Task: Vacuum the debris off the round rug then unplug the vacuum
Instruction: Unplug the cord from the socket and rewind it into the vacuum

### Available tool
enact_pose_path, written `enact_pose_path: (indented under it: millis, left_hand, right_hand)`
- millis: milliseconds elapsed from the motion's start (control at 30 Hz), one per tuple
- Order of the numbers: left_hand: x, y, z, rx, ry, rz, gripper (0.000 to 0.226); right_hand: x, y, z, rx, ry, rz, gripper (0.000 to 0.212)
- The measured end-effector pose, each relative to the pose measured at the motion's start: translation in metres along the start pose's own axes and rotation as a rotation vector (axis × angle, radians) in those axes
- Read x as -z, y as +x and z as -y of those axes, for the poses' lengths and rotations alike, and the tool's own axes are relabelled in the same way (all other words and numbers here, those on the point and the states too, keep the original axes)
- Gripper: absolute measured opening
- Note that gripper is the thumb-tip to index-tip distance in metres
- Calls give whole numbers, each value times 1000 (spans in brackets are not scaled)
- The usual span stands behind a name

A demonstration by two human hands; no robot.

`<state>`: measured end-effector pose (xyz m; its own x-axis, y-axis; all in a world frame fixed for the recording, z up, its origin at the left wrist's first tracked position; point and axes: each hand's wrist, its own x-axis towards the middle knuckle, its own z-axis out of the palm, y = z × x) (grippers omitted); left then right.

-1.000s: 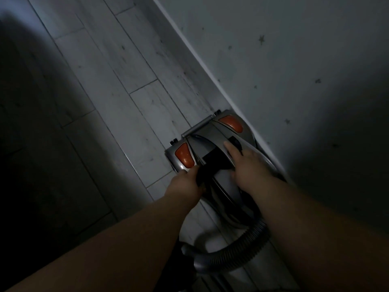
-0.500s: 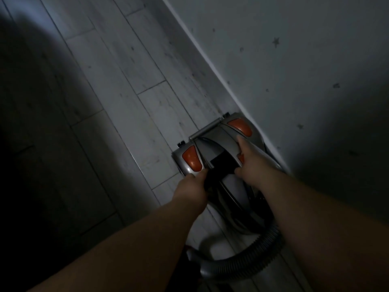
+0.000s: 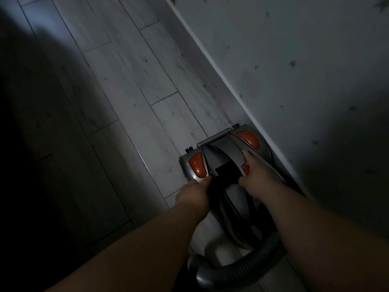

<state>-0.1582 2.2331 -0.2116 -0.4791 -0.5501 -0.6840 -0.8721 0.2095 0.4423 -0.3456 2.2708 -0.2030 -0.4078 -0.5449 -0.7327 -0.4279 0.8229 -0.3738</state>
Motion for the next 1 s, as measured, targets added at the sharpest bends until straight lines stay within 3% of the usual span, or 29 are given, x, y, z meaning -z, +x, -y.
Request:
enact_pose_path:
  millis: [367, 833, 1000]
  left_hand:
    - [120, -38, 22, 35, 77, -120, 67]
    - [417, -160, -10, -53, 165, -279, 54]
    - [506, -166, -25, 58, 276, -388, 58]
  right_hand:
    - [26, -31, 126, 76, 22, 11, 89]
    - [149, -141, 377, 289, 52, -10, 90]
    - [193, -139, 460, 360, 103, -11, 93]
